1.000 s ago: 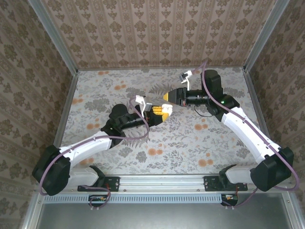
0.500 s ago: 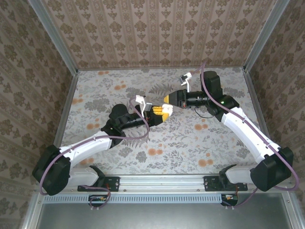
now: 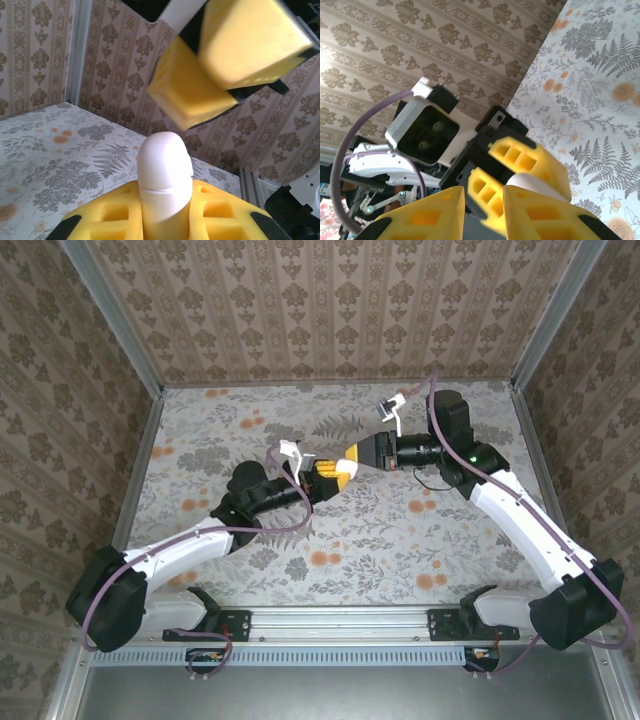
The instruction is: Insert wireless bluetooth earbuds into charging case
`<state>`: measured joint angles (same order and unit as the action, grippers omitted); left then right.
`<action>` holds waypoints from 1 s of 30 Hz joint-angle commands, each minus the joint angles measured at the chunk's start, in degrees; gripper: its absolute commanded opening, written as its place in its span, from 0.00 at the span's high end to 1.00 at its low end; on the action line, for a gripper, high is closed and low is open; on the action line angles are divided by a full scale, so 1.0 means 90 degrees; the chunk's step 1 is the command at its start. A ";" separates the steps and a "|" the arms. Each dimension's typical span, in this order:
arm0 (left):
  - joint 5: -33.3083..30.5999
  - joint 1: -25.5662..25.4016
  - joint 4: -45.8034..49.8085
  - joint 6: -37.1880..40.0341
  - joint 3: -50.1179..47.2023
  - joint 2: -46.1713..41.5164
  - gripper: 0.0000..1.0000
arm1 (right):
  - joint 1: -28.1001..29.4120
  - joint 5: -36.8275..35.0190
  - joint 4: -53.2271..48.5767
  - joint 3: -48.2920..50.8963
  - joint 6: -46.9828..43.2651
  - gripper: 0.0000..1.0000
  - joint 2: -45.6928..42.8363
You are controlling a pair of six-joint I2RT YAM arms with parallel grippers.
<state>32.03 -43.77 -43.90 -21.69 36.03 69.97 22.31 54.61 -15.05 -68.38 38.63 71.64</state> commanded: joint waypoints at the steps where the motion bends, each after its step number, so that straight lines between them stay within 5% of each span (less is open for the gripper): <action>1: -0.0209 0.0029 -0.0404 -0.0166 -0.0076 -0.0255 1.00 | 0.0022 0.0317 -0.0216 0.0158 -0.0162 0.73 -0.0160; 18: 0.0282 -0.0153 -0.0075 -0.0355 0.0217 -0.0097 1.00 | -0.0002 -0.0883 -0.0734 -0.0118 -0.0832 0.76 -0.0523; 24: 0.0697 -0.0253 -0.0073 -0.0530 0.0490 0.0115 1.00 | -0.0005 -0.1135 -0.0429 0.0112 -0.0841 0.63 -0.0373; 30: 0.0660 -0.0263 -0.0075 -0.0606 0.0556 0.0141 1.00 | 0.0010 -0.1010 -0.0072 0.0502 -0.0571 0.71 -0.0440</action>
<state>36.53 -45.78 -43.24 -25.82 38.92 71.31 22.35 46.00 -18.13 -65.76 32.32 68.25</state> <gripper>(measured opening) 0.185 0.300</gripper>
